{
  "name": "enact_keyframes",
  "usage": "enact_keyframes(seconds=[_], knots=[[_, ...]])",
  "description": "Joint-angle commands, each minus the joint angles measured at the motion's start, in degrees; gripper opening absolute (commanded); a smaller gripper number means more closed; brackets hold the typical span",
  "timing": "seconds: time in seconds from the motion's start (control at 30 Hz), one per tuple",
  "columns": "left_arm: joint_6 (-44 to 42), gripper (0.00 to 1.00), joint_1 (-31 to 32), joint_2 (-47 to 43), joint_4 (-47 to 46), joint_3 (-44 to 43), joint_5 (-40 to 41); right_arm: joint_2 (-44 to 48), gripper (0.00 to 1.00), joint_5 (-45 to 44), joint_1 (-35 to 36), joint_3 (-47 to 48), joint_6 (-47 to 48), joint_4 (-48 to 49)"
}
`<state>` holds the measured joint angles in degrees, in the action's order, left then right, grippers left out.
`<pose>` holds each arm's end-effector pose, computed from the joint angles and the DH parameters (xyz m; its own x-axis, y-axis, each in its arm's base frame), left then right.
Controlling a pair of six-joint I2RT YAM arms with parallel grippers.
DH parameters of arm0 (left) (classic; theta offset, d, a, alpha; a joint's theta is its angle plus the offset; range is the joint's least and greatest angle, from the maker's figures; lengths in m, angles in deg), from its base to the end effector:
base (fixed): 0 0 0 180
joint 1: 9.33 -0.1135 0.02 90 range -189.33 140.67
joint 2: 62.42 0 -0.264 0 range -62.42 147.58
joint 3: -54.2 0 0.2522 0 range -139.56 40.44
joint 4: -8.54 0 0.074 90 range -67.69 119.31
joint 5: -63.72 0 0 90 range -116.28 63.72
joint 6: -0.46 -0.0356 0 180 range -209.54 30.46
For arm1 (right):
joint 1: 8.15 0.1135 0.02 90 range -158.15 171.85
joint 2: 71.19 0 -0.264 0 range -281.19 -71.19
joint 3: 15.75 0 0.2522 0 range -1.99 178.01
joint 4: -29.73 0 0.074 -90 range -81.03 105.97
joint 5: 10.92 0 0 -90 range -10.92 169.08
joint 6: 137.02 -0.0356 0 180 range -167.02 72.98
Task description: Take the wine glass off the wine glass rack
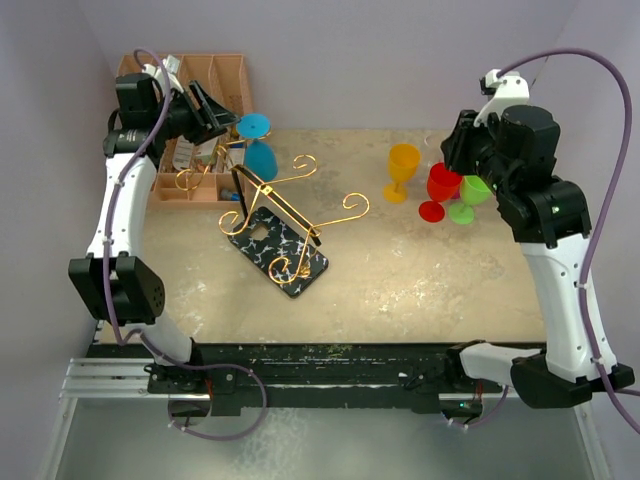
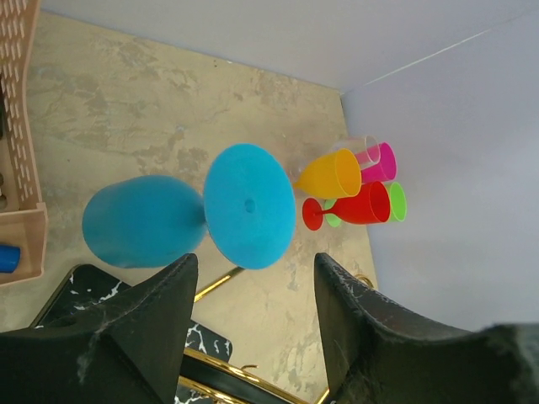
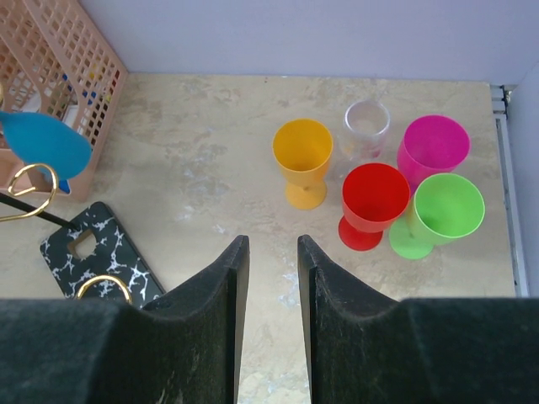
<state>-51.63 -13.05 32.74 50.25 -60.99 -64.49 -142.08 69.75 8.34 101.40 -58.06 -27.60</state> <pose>0.3761 0.0024 0.4251 -0.6119 -0.5236 -0.5928 0.1858 0.6333 -0.7512 0.2078 0.0555 0.5242 -0.2051 0.1363 -0.9692 -0.0899 0.9834 0.1574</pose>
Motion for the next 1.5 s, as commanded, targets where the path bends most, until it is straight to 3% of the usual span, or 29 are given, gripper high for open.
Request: enact_keyframes(seconds=[0.0,0.67,0.87,1.17,1.47], knots=[[0.16,0.60,-0.14,2.24,-2.70,-3.33,-1.44,1.65,0.32,1.29,0.12,-0.20,0.33,3.03],[4.55,0.50,0.01,8.48,-8.92,-4.04,-6.92,1.77,0.32,2.38,0.12,-1.61,0.46,3.89],[5.26,0.42,0.03,9.93,-9.50,-3.85,-8.29,1.75,0.31,2.47,0.12,-1.56,0.44,3.95],[6.39,0.12,-0.02,8.55,-10.84,-2.99,-9.02,1.83,0.31,2.29,0.12,-1.78,0.42,4.17],[10.89,0.10,-0.14,7.28,-13.96,-1.42,-11.12,2.68,0.31,1.86,0.12,-1.79,0.42,4.38]])
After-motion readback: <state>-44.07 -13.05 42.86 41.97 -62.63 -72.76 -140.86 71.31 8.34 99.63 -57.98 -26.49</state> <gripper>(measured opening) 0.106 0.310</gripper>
